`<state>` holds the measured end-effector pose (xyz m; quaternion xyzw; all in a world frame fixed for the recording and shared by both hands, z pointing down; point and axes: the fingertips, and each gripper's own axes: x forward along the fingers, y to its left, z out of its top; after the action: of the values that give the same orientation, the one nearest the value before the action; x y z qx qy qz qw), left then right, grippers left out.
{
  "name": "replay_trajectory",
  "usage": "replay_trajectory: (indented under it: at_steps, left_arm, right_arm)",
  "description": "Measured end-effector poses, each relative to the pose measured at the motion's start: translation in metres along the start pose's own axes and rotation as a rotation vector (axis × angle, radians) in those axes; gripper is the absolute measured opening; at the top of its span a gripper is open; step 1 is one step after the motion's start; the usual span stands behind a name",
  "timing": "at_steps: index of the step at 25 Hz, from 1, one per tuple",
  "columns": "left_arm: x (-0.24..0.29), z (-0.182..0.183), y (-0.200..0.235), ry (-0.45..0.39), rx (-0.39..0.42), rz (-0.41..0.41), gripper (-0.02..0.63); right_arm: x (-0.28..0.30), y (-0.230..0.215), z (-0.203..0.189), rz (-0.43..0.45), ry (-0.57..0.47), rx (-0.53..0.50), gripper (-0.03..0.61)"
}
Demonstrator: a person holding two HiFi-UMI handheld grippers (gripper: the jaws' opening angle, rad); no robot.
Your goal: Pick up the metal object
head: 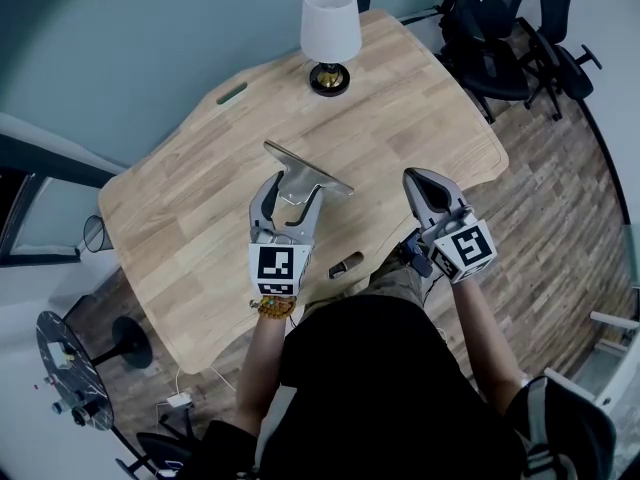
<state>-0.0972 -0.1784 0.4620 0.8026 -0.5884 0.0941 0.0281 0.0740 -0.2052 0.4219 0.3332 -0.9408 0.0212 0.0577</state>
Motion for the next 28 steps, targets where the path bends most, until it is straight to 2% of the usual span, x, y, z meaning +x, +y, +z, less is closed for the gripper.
replay_trajectory:
  at_steps: [13,20,28]
  left_arm:
    - [-0.016,0.044,-0.004,-0.086,0.039,0.009,0.299]
    - [-0.024,0.067,-0.006,-0.128,0.025,0.027,0.298]
    - [-0.039,0.091,-0.009,-0.174,0.050,0.047,0.298]
  right_arm:
    - [0.000,0.011,0.009,0.025,-0.010,-0.025,0.000]
    - [0.001,0.020,0.032,0.046,-0.049,-0.026,0.000]
    - [0.002,0.034,0.058,0.073,-0.067,-0.024,0.000]
